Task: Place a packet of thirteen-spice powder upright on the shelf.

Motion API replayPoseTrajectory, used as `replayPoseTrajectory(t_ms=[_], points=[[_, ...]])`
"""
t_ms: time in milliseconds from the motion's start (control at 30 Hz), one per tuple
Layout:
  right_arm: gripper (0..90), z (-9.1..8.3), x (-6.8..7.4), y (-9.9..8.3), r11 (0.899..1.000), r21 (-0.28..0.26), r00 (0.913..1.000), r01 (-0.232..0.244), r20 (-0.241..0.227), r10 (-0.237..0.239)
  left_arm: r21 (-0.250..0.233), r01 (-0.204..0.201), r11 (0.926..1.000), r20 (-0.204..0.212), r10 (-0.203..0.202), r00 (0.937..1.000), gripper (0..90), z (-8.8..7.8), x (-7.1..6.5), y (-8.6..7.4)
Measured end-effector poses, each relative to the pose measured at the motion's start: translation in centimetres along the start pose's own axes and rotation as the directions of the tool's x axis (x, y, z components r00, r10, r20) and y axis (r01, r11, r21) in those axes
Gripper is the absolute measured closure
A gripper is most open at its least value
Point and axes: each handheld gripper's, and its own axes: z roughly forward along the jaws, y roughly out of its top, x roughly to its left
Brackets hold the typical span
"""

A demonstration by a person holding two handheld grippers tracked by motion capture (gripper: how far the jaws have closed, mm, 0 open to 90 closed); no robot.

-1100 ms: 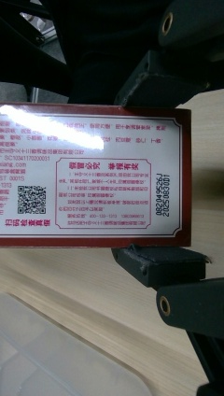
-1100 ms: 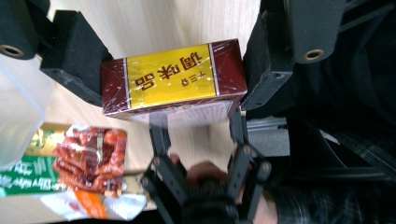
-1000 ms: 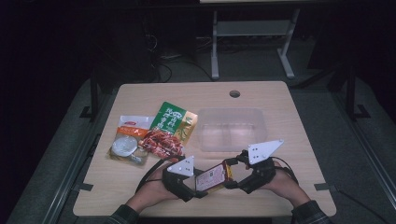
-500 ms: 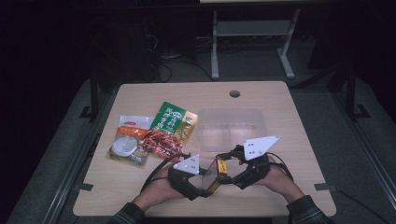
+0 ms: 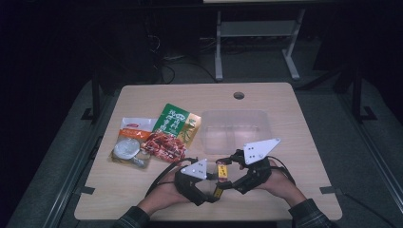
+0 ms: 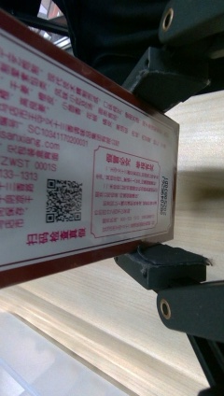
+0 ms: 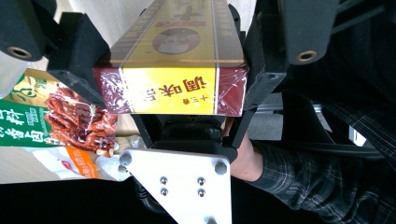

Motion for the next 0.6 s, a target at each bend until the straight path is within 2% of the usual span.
replayPoseTrajectory(t_ms=[100,200,233,267,300,333,500,600], points=[[31.4,0.1,-0.1,0.1,1.0,0.004,1.0,0.004,-0.005,-0.004,0.01,-0.005,0.9999,-0.008,0.005,1.0,28.6,-0.1,0.0,-0.1],[31.4,0.2,-0.3,0.3,1.0,0.004,1.0,0.003,-0.006,-0.003,0.027,0.023,0.9994,-0.036,-0.022,0.9991,19.2,-0.2,0.1,-0.6],[31.4,0.2,-0.3,0.3,1.0,0.004,1.0,0.003,-0.006,-0.003,0.027,0.023,0.9994,-0.036,-0.022,0.9991,17.5,-0.2,0.1,-0.6],[31.5,0.2,-0.4,0.4,1.0,0.006,1.0,0.002,-0.002,-0.002,0.046,0.025,0.9986,-0.063,-0.022,0.9978,16.1,-0.3,0.2,-1.0],[31.5,0.2,-0.4,0.4,1.0,0.006,1.0,0.002,-0.002,-0.002,0.046,0.025,0.9986,-0.063,-0.022,0.9978,15.0,-0.3,0.2,-1.0],[31.4,0.2,-0.5,0.4,1.0,0.007,1.0,0.002,0.0,-0.002,0.064,0.03,0.9975,-0.089,-0.025,0.9958,14.1,-0.5,0.3,-1.6],[31.5,0.0,-0.7,0.4,1.0,0.006,1.0,-0.006,0.006,0.006,0.075,0.05,0.9959,-0.124,-0.041,0.9914,13.5,-1.4,0.3,-2.5],[31.5,0.0,-0.8,0.5,1.0,0.025,0.9999,0.001,0.012,-0.001,0.103,0.076,0.9918,-0.157,-0.059,0.9858,13.5,-2.1,0.0,-3.8]])
